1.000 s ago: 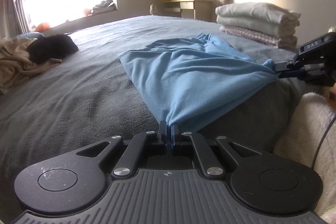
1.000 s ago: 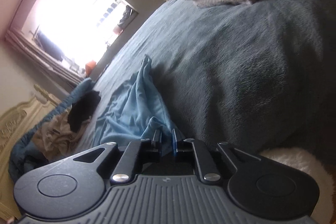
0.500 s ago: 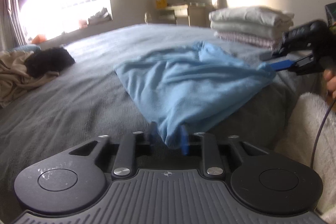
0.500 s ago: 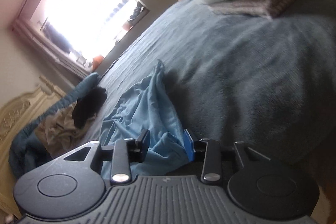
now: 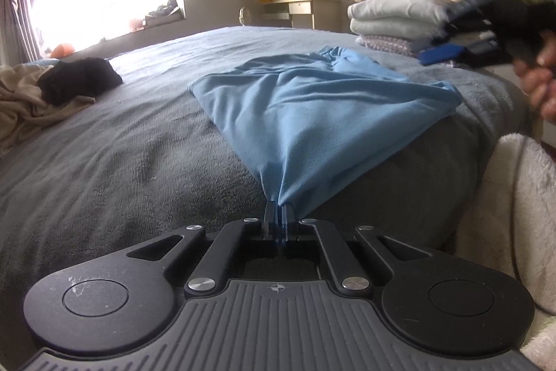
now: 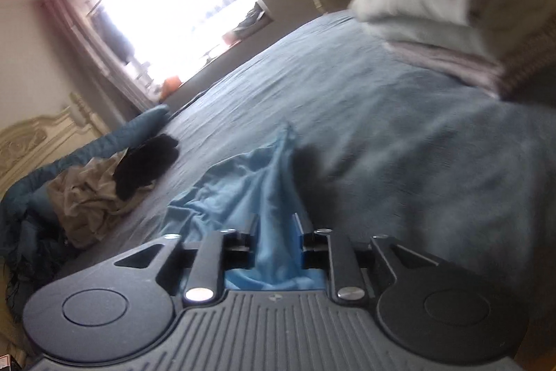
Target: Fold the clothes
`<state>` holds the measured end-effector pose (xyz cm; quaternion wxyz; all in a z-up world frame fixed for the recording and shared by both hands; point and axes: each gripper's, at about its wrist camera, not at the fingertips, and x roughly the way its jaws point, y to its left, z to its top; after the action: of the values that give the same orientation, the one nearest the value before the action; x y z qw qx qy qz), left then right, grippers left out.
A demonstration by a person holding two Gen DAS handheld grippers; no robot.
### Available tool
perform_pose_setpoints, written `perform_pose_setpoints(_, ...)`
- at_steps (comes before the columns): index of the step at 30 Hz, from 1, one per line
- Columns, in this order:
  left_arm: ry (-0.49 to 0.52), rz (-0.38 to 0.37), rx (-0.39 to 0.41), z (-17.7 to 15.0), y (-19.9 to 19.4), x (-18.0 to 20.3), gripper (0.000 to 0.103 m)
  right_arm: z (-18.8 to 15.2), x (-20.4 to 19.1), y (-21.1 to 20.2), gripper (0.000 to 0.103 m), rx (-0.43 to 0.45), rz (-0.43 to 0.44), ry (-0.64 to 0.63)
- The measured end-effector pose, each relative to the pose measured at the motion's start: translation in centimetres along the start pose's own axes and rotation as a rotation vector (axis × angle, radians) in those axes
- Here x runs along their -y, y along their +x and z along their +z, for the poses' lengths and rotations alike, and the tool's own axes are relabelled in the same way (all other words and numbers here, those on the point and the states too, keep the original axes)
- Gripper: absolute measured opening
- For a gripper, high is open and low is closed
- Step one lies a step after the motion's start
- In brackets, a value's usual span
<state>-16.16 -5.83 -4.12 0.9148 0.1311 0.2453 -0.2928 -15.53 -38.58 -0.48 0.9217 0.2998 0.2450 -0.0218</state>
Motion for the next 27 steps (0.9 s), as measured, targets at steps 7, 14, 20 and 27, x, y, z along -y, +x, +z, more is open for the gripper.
perform_pose_setpoints(7,-0.006,-0.007,-0.015,-0.7,0.2,-0.1,0.001,0.8,-0.7,5.1,0.024,-0.124,-0.027,-0.080)
perform_pose_setpoints(14,0.002,-0.017,-0.017,-0.9,0.3,-0.3,0.001,1.1,1.0,5.1,0.006,-0.044,0.016,-0.004)
perform_pose_setpoints(20,0.004,-0.017,-0.021,-1.0,0.3,-0.3,0.000,0.8,3.2,6.8,0.005,-0.027,-0.014,0.054)
perform_pose_setpoints(27,0.026,-0.039,-0.047,-0.8,0.1,-0.5,0.001,1.4,4.5,3.2,0.020,0.023,-0.020,0.140)
